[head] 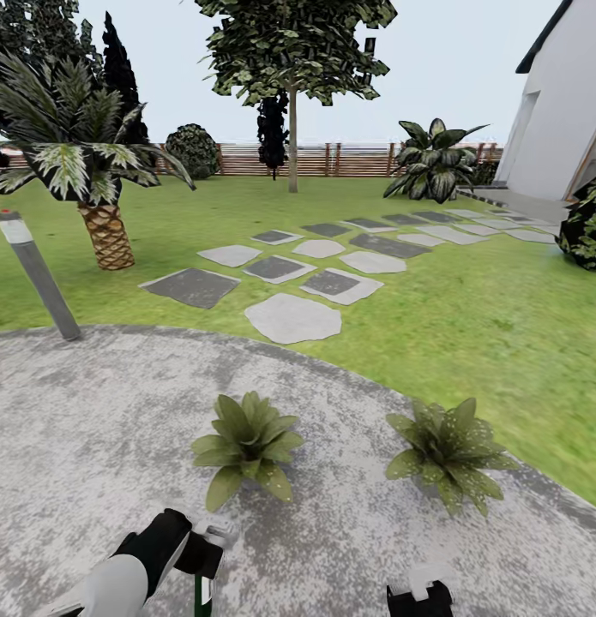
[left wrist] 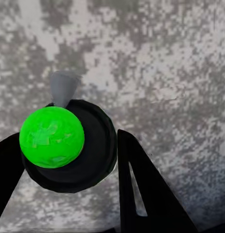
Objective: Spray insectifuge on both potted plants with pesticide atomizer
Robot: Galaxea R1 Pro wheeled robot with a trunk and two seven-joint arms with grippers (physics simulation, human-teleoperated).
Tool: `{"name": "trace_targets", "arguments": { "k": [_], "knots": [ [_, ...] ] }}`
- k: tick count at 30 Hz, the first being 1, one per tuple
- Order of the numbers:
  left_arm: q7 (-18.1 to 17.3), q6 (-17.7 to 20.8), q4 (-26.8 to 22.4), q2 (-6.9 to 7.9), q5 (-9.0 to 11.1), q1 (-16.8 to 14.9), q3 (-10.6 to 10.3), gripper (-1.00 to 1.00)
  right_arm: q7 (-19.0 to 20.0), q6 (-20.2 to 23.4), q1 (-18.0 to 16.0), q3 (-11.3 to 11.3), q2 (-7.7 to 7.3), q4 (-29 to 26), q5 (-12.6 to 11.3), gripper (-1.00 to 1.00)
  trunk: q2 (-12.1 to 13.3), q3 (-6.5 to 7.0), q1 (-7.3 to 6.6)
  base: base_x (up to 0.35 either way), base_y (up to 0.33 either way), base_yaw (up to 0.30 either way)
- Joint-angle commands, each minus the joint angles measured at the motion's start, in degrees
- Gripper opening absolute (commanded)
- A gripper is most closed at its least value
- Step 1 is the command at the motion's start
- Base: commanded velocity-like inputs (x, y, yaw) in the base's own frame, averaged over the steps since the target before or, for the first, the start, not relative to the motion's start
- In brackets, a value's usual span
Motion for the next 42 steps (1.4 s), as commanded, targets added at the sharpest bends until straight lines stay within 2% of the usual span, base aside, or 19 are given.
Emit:
{"name": "trace_targets", "arguments": {
  "k": [1,12,20,21,24,26,35,42],
  "knots": [
    [-0.4,0.2,-0.1,-0.05,-0.6,0.0,0.5,-1.00,-0.2,-0.2,0.0,0.5,0.01,0.1,-0.4,1.00,0.0,-0.05,-0.01,0.000,0.337,-0.003],
    [-0.3,0.3,-0.1,0.38,-0.9,0.0,0.4,-1.00,-0.2,-0.2,0.0,0.5,0.00,0.1,-0.4,1.00,0.0,-0.05,-0.01,0.000,0.337,-0.011],
    [-0.3,0.3,-0.1,0.82,-1.1,0.0,0.0,-1.00,-0.2,-0.2,0.0,0.6,0.00,0.1,-0.5,1.00,0.0,-0.05,-0.01,0.000,0.180,-0.253],
    [0.0,0.3,-0.1,0.78,-1.1,0.0,-0.1,-1.00,-0.2,-0.2,0.0,0.5,0.00,0.1,-0.5,1.00,0.0,-0.05,-0.01,0.000,0.010,-0.119],
    [5.7,0.4,0.1,0.75,-1.1,0.0,-0.2,-1.00,-0.2,-0.2,0.0,0.5,0.00,0.1,-0.5,1.00,0.0,-0.05,-0.01,0.000,0.002,-0.022],
    [6.4,0.5,0.1,0.75,-1.0,0.0,-0.2,-1.00,-0.2,-0.2,0.0,0.5,0.00,0.1,-0.5,1.00,0.0,-0.05,-0.01,0.000,0.000,-0.004],
    [6.8,0.5,0.1,0.75,-0.9,0.0,0.0,-1.00,-0.2,-0.2,0.0,0.5,0.00,0.1,-0.5,1.00,0.0,-0.05,-0.01,0.000,0.189,-0.017],
    [6.9,0.5,0.4,0.54,-1.1,0.0,-0.3,-1.00,-0.2,-0.2,0.0,0.5,0.00,0.1,-0.5,1.00,0.0,-0.05,-0.01,0.000,0.207,-0.270]
  ]
}}
